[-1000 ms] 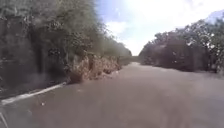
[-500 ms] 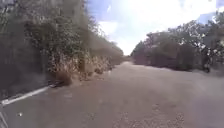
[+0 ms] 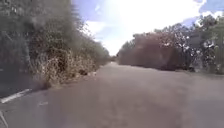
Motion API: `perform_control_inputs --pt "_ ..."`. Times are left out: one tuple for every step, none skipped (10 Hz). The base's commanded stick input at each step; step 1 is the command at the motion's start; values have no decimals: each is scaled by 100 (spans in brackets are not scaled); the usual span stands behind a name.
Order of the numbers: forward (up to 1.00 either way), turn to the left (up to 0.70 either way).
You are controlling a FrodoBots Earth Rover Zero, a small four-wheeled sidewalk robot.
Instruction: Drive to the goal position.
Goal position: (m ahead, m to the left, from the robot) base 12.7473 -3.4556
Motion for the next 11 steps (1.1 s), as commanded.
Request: perform_control_inputs --pt "50 0" --pt "50 0" --pt "50 0" --pt "50 0" --pt "50 0" --pt "50 0" --pt "50 0" --pt "50 0" --pt "50 0" --pt "50 0" --pt "50 0"
